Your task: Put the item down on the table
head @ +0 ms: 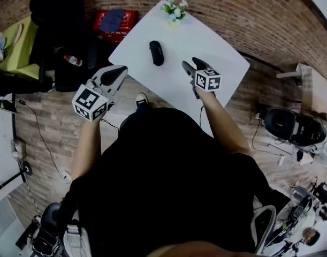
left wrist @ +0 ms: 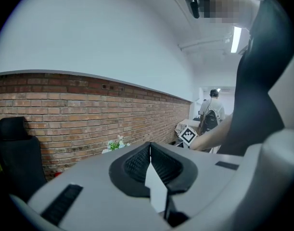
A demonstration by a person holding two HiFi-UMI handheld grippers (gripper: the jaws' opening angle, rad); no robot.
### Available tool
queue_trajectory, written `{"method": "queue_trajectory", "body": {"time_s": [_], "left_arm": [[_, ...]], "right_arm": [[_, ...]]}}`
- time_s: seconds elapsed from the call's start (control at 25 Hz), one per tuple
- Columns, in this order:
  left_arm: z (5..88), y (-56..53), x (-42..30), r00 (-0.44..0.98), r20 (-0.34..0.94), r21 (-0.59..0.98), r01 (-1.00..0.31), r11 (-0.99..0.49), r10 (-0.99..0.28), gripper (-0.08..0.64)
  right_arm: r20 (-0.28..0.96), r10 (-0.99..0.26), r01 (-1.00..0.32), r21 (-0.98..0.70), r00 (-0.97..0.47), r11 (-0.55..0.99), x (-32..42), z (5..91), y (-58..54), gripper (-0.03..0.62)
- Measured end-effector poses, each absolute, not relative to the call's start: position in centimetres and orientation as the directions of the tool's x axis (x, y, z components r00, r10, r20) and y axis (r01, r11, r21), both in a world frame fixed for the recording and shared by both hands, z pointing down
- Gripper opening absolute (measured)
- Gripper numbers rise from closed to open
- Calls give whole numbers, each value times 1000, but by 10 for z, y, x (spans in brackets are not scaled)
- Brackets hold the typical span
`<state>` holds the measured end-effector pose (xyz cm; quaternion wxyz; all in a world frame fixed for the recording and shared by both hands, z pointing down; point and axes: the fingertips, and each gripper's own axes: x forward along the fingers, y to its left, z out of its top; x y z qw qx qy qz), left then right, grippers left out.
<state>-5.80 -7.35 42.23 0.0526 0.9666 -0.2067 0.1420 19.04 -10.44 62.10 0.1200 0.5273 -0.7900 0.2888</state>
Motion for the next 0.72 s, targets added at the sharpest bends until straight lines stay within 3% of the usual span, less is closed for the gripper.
{"method": "queue_trajectory", "body": {"time_s": [0.72], "left_arm": [[425,-48,-19,889,301,37,-373,-927,-346,11]], "right_arm": [[449,-773,-887,-331,-448,322,210,606,-61,143]]}}
